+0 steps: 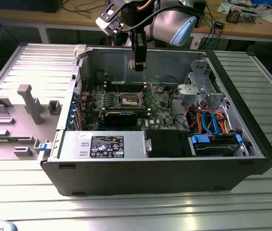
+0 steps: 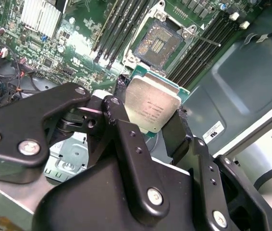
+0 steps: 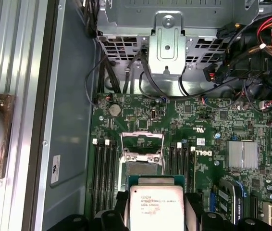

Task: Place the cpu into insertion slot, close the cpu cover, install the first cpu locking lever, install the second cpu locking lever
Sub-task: 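Place the cpu into insertion slot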

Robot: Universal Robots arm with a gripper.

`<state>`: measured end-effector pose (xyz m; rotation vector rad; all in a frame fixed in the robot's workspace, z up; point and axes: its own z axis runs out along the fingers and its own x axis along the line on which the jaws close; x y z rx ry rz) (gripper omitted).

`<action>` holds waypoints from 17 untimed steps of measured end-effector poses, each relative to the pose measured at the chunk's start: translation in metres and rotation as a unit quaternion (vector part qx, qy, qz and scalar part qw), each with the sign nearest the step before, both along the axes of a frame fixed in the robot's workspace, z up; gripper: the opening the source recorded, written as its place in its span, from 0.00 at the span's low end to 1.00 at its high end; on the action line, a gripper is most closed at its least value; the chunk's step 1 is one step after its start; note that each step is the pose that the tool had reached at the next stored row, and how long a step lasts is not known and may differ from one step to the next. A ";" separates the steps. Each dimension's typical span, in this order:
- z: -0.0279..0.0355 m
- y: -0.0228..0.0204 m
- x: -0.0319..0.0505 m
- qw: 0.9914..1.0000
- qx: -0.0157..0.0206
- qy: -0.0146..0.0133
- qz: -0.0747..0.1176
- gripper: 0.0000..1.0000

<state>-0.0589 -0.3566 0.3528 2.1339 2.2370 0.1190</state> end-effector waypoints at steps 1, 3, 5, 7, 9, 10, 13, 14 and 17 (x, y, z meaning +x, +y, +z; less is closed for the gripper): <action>-0.0019 0.0000 -0.0005 1.000 0.000 0.000 -0.004 0.54; -0.0052 0.0000 -0.0014 1.000 0.000 0.000 -0.009 0.54; -0.0077 0.0007 -0.0015 1.000 0.000 0.000 -0.010 0.54; -0.0131 0.0016 -0.0015 1.000 0.000 0.000 -0.010 0.54; -0.0198 0.0021 -0.0014 1.000 0.000 0.000 -0.005 0.54; -0.0216 0.0021 -0.0014 1.000 0.000 0.000 -0.004 0.54; -0.0272 0.0021 -0.0022 1.000 0.000 0.000 -0.003 0.54; -0.0290 0.0021 -0.0022 1.000 0.000 0.000 -0.003 0.54; -0.0339 0.0021 -0.0023 1.000 0.000 0.000 -0.003 0.54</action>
